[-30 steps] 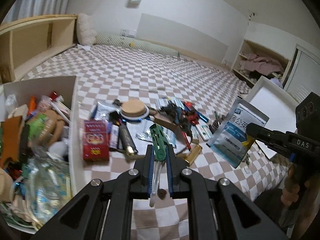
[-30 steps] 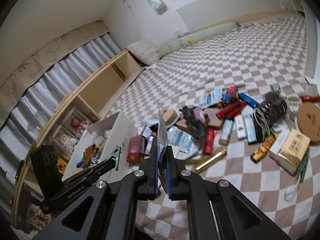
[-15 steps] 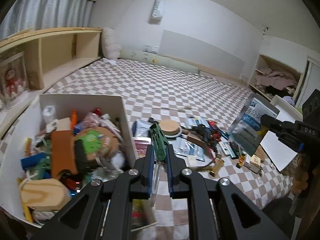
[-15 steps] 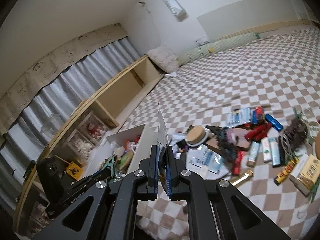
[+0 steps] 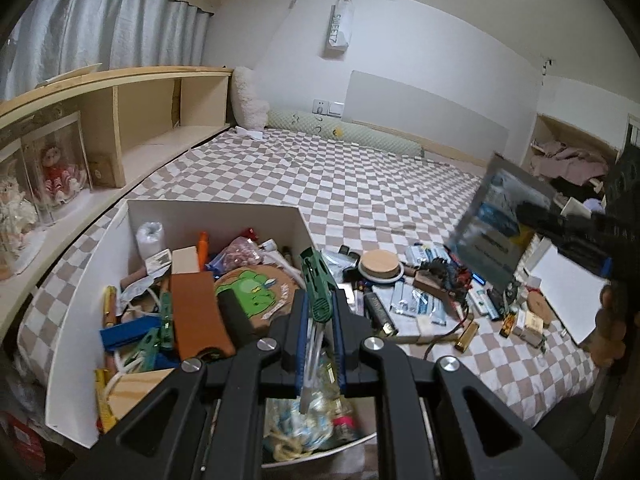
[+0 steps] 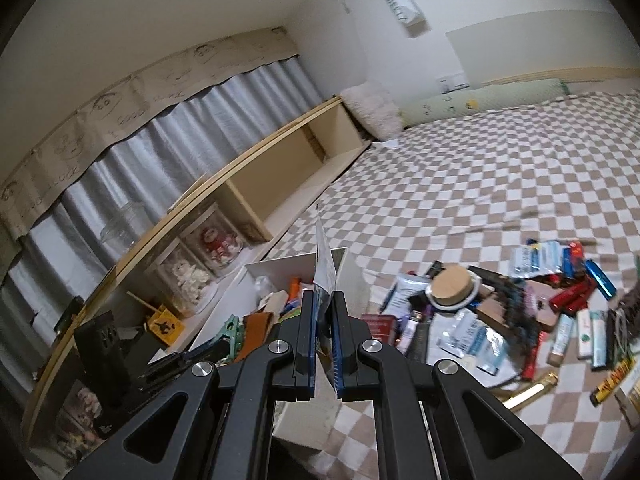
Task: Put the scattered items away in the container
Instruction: 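Carry the green clothespin in the left tool and white sachet in the right tool over the white box, then open the left tool to drop the green clothespin into the box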
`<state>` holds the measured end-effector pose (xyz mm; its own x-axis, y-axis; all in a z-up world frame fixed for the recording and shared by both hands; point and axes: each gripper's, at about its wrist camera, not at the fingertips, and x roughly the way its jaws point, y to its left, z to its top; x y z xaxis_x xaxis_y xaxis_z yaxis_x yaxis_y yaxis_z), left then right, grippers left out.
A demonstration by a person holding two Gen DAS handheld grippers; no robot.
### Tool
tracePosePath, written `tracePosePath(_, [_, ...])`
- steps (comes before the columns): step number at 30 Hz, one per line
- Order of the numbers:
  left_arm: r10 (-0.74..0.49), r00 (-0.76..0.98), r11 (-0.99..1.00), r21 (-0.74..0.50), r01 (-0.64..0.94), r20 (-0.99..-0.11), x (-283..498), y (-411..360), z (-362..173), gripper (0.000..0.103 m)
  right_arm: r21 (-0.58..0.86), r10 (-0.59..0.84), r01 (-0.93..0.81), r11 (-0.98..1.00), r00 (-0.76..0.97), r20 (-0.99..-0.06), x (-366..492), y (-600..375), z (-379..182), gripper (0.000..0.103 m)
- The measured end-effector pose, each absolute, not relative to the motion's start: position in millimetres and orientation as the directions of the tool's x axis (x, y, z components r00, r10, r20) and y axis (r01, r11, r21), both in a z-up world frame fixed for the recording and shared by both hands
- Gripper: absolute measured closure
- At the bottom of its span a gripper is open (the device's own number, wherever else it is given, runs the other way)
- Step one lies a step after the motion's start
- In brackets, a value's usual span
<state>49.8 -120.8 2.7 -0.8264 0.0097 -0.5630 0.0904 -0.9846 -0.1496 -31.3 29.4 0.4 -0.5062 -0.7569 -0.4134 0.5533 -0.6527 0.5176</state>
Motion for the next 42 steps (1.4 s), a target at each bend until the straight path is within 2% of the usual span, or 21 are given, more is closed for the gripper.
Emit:
tracePosePath(11, [0.033, -0.766, -0.999, -0.028, -0.02, -0.641, 68, -121, -12, 0.091, 0.503, -0.794, 0.616, -0.606, -0.435, -0.424, -35, -13, 5, 0.095])
tracePosePath(23, [0.073, -0.685, -0.997, -0.038, -0.066, -0.724, 65, -122, -33, 0.09, 0.501, -0.812, 0.648, -0.574, -0.373, -0.449, -39, -47, 2, 0.095])
tracePosePath(24, [0.075, -0.68, -0.997, -0.042, -0.065, -0.73, 63, -122, -34, 0.087, 0.499, -0.812, 0.649, -0.574, -0.371, -0.451, -39, -49, 3, 0.095])
tracePosePath(25, [0.073, -0.677, -0.997, -0.042, -0.062, -0.732, 63, -122, -35, 0.072, 0.497, -0.811, 0.651, -0.574, -0.369, -0.453, -40, -51, 3, 0.095])
tracePosePath(26, [0.068, -0.677, -0.998, -0.039, -0.058, -0.733, 63, -122, -36, 0.052, 0.495, -0.81, 0.652, -0.574, -0.368, -0.455, -40, -52, 3, 0.095])
tracePosePath(27, [0.064, -0.68, -0.998, -0.039, -0.053, -0.73, 64, -123, -37, 0.046, 0.494, -0.81, 0.653, -0.575, -0.368, -0.457, -41, -53, 3, 0.095])
tracePosePath(34, [0.053, -0.689, -0.998, -0.063, -0.01, -0.723, 67, -134, -37, 0.044, 0.484, -0.802, 0.653, -0.582, -0.366, -0.471, -51, -64, 4, 0.095])
tracePosePath(42, [0.046, -0.697, -0.994, -0.101, 0.039, -0.715, 69, -149, -38, 0.044, 0.406, -0.755, 0.666, -0.626, -0.388, -0.529, -72, -99, 3, 0.095])
